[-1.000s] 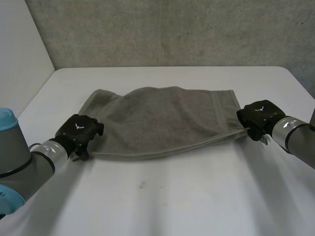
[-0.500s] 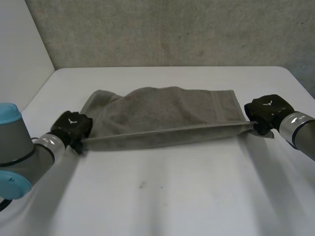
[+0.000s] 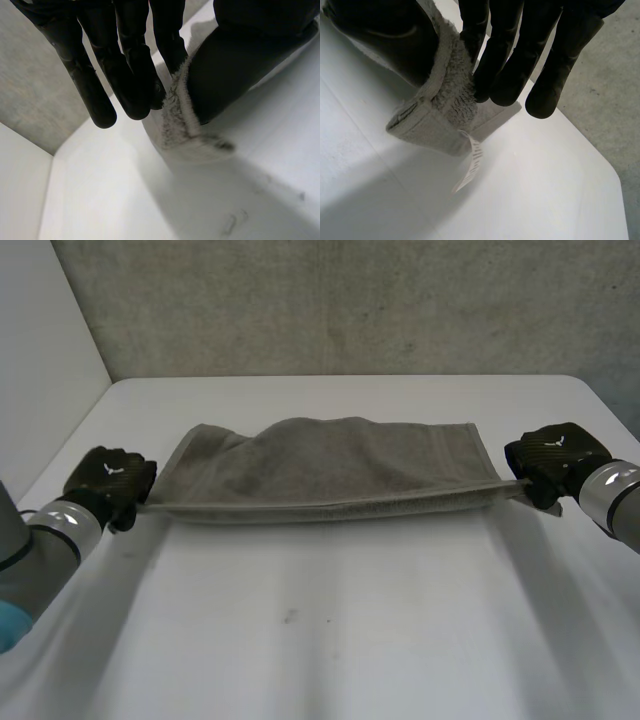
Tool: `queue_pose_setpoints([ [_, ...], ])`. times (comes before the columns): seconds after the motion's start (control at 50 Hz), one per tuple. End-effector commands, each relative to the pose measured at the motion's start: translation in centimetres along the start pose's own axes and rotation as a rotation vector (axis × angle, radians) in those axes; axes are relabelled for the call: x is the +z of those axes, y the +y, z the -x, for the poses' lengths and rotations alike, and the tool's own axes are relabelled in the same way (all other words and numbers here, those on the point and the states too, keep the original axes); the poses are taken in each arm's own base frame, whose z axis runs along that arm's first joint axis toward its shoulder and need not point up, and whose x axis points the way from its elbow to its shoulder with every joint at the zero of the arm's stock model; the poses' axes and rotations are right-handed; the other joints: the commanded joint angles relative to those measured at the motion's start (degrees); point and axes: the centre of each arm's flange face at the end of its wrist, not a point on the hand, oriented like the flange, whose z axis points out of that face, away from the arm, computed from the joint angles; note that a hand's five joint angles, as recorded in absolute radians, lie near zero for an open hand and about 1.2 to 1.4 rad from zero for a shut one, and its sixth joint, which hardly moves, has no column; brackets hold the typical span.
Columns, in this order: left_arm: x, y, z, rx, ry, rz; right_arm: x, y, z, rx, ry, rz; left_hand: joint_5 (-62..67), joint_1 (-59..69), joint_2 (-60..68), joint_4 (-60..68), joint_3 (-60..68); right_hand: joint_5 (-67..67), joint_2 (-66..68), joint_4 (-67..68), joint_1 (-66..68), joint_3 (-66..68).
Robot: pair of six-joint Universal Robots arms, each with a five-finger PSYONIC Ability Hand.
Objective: Fold the towel.
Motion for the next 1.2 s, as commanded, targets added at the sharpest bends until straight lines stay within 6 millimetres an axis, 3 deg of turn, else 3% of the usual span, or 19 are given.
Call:
queue_pose_setpoints([
  [0.02, -3.4, -3.1, 1.4, 0.023, -0.059, -0.083, -2.9, -1.6, -0.3, -0.006, -0.001, -0.013, 11.39, 12.42, 10.52, 10.56, 10.63, 2.61, 3.36, 3.10, 3.39, 3.23],
  [0.16, -8.4, -7.2, 2.4, 0.050, -0.090, -0.203, -8.4, -5.6, -2.8, -0.030, 0.058, -0.103, 11.39, 12.42, 10.52, 10.56, 10.63, 2.61, 3.36, 3.10, 3.39, 3.23],
  [0.28, -10.8, -8.2, 2.5, 0.056, -0.077, -0.226, -11.5, -6.9, -4.9, -0.073, 0.118, -0.128, 11.39, 12.42, 10.52, 10.56, 10.63, 2.61, 3.36, 3.10, 3.39, 3.23],
  [0.5, -10.6, -6.6, 1.7, 0.038, -0.042, -0.167, -11.7, -5.7, -5.3, -0.122, 0.104, -0.076, 11.39, 12.42, 10.52, 10.56, 10.63, 2.61, 3.36, 3.10, 3.39, 3.23],
  [0.56, -9.2, -5.3, 1.4, 0.024, -0.012, -0.128, -10.4, -4.6, -5.0, -0.122, 0.076, -0.036, 11.39, 12.42, 10.52, 10.56, 10.63, 2.61, 3.36, 3.10, 3.39, 3.23],
  [0.6, -7.5, -4.2, 0.8, 0.017, 0.022, -0.105, -8.4, -2.9, -5.0, -0.104, 0.030, 0.025, 11.39, 12.42, 10.52, 10.56, 10.63, 2.61, 3.36, 3.10, 3.39, 3.23],
  [0.66, -6.6, -3.9, 0.6, 0.019, 0.033, -0.102, -7.4, -2.2, -5.0, -0.099, 0.010, 0.044, 11.39, 12.42, 10.52, 10.56, 10.63, 2.61, 3.36, 3.10, 3.39, 3.23],
  [0.76, -2.5, -3.1, -0.6, 0.032, 0.080, -0.110, -3.9, -0.3, -4.8, -0.071, -0.037, 0.107, 11.39, 12.42, 10.52, 10.56, 10.63, 2.61, 3.36, 3.10, 3.39, 3.23],
  [0.78, -2.5, -3.1, -0.6, 0.032, 0.080, -0.110, -3.9, -0.3, -4.8, -0.071, -0.037, 0.107, 11.39, 12.42, 10.52, 10.56, 10.63, 2.61, 3.36, 3.10, 3.39, 3.23],
  [0.82, -0.5, -3.0, -1.7, 0.036, 0.120, -0.110, -2.1, -0.1, -3.9, -0.086, -0.057, 0.129, 11.39, 12.42, 10.52, 10.56, 10.63, 2.61, 3.36, 3.10, 3.39, 3.23],
  [0.88, 0.6, -2.7, -1.9, 0.035, 0.126, -0.100, -1.3, 0.1, -3.5, -0.091, -0.063, 0.137, 11.39, 12.42, 10.52, 10.56, 10.63, 2.61, 3.36, 3.10, 3.39, 3.23],
  [1.04, 5.8, -1.3, -2.2, 0.037, 0.101, -0.077, 3.8, 0.8, -2.9, -0.138, -0.039, 0.126, 11.39, 12.42, 10.52, 10.56, 10.63, 2.61, 3.36, 3.10, 3.39, 3.23],
  [1.2, 8.8, -0.9, -2.9, 0.047, 0.094, -0.091, 7.0, 1.4, -2.8, -0.163, -0.009, 0.129, 11.39, 12.42, 10.52, 10.56, 10.63, 2.61, 3.36, 3.10, 3.39, 3.23],
])
